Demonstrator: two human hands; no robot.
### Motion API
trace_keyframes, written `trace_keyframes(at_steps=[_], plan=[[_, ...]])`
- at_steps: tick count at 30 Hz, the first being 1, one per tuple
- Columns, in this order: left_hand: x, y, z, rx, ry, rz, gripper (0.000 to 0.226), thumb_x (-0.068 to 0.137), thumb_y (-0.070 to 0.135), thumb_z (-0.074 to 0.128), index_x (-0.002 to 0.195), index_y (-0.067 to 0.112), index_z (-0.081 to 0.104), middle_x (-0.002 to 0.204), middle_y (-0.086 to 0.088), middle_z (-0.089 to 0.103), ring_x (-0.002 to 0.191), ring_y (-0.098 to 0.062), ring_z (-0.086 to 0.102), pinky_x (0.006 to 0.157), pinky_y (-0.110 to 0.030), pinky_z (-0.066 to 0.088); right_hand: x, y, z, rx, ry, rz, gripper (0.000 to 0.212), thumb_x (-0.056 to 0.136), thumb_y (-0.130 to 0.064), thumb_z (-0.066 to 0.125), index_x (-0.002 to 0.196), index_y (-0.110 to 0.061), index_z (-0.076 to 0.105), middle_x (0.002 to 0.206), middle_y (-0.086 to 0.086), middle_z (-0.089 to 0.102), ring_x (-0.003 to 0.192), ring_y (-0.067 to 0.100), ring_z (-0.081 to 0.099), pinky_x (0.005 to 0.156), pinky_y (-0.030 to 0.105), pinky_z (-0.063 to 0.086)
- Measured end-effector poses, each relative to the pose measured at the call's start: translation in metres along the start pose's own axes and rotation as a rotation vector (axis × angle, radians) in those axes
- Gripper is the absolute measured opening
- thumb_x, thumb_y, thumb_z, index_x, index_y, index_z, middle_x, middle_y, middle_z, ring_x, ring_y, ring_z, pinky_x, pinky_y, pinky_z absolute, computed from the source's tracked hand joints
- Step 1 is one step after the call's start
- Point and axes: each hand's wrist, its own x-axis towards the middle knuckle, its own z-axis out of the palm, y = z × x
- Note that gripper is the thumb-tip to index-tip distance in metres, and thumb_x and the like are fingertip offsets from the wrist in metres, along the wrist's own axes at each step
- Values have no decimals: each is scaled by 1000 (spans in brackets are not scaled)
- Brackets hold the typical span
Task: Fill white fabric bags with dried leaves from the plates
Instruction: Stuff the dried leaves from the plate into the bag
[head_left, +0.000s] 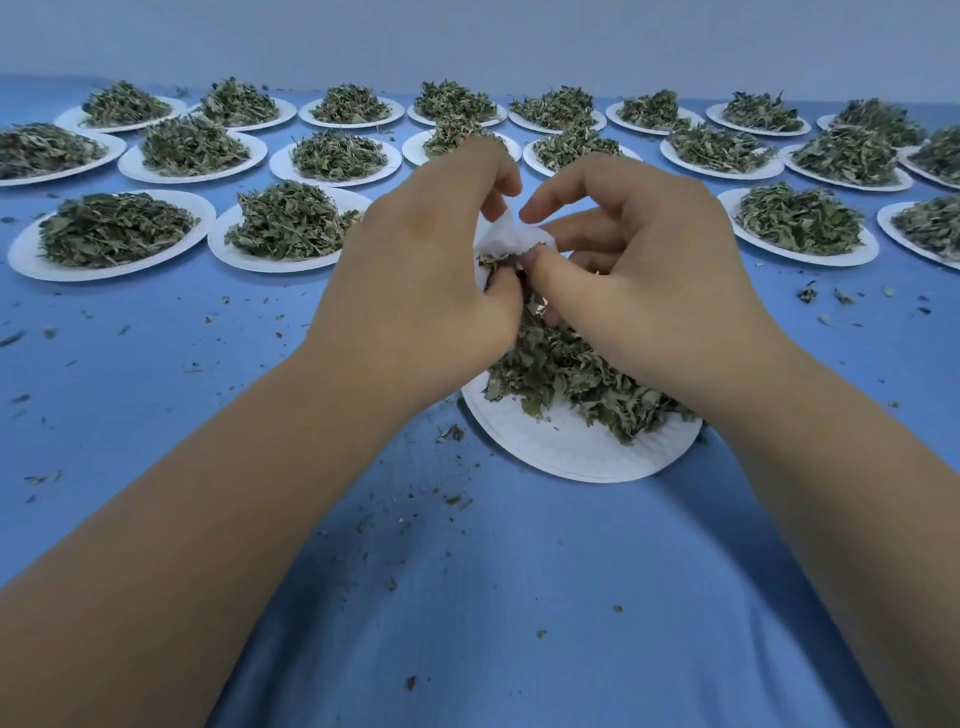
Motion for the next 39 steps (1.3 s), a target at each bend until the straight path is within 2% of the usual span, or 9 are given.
trace_keyframes(at_steps=[4,9,16,19,22,26,29,33,39], plan=[[0,3,1,29,-9,4,32,80,23,66,109,27,53,99,12,55,71,-8,51,61,-30,39,0,-1,2,-136,-1,-56,8,88,-18,68,87,-26,67,82,-18,70,62,12,64,63,23,48],[-1,8,-3,33,77,40,32,83,22,68,111,19,53,103,5,52,69,-17,50,64,-39,47,1,-2,3,-167,141,-49,4,88,-27,70,86,-27,74,80,-18,68,75,8,64,64,15,40],[0,5,-7,27,96,89,7,86,17,71,91,15,66,94,5,60,75,-7,63,72,-31,54,4,3,0,-112,208,25,2,87,-27,72,87,-26,74,75,-14,71,74,5,71,76,33,60],[-2,4,-8,76,135,67,6,88,24,68,94,21,70,84,15,58,67,-2,55,72,-24,47,4,2,-1,-83,202,41,5,87,-26,70,84,-26,75,73,-14,72,74,8,72,77,38,60],[-3,4,-9,113,143,50,8,89,27,67,96,23,68,74,17,51,68,-11,49,69,-24,37,4,2,-2,-58,193,61,7,88,-25,70,83,-26,76,72,-12,73,74,9,73,76,39,61],[-2,4,-8,124,113,46,10,89,27,67,99,24,67,72,7,58,64,-18,50,67,-32,40,4,2,-2,-75,177,91,11,88,-30,71,82,-30,79,70,-14,73,72,11,73,71,39,60],[-1,4,-7,162,92,71,5,90,27,66,94,25,67,71,5,57,70,-21,54,66,-36,42,4,2,-2,-40,154,97,12,88,-28,72,80,-30,80,70,-8,74,68,12,71,62,31,58],[0,2,-7,190,100,89,4,90,27,65,92,27,69,71,7,55,70,-17,51,63,-36,41,4,3,-4,-4,154,122,13,88,-27,73,79,-29,81,70,-6,74,50,2,56,49,15,40],[-2,7,-4,212,39,181,11,90,30,65,89,31,75,70,5,66,70,-18,53,62,-38,47,5,5,-6,16,142,136,10,88,-23,75,81,-24,81,69,-6,75,71,19,72,64,37,57]])
